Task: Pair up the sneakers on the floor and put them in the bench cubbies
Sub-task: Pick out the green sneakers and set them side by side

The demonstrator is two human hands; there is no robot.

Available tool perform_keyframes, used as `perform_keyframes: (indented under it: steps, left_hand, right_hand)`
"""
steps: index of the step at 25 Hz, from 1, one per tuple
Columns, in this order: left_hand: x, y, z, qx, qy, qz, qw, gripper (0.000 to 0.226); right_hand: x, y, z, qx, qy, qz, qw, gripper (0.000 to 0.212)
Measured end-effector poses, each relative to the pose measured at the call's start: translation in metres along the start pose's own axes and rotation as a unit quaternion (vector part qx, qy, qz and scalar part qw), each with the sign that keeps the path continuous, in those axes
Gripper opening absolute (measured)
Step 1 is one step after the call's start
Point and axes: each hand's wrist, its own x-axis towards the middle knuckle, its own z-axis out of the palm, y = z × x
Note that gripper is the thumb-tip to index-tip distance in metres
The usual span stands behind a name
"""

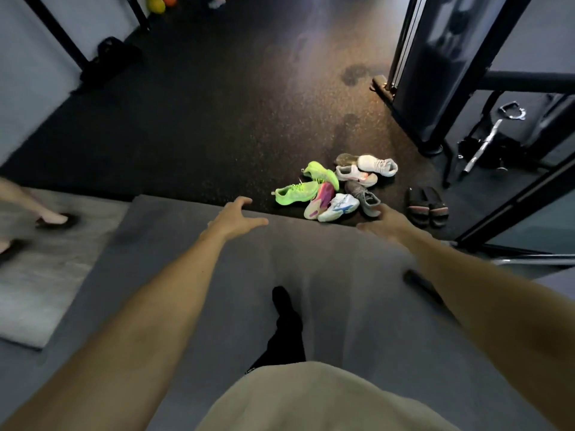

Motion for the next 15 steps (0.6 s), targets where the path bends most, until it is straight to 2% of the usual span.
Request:
perform_keyframes:
  steps: [3,5,10,13,15]
  left_hand:
    - [0.085,0.018,-0.037,0.004,-0.005,0.018,1.0,0.083]
    - [0.141,0.034,-0.066,0.011,-0.028,0.021,0.999,0.08]
    - [0.261,0.079,-0.127,0.047,-0.068,0.049,0.995,0.079]
    - [0.331,0.109,-0.15,0.077,-0.081,0.059,0.992,0.078]
    - [0.377,0.129,-0.16,0.096,-0.086,0.065,0.99,0.076]
  right_hand:
    - [0.064,-0.047,-0.009,-0.015,0.032,-0.016,0.999,0.068]
    - [0.106,-0.08,-0.015,-0.016,0.038,0.006,0.999,0.066]
    - [0.192,-0.138,-0.033,0.031,0.068,0.07,0.995,0.076]
    - [0.249,-0.166,-0.046,0.06,0.075,0.065,0.993,0.061]
    - [0.292,-0.177,-0.053,0.06,0.078,0.072,0.992,0.06]
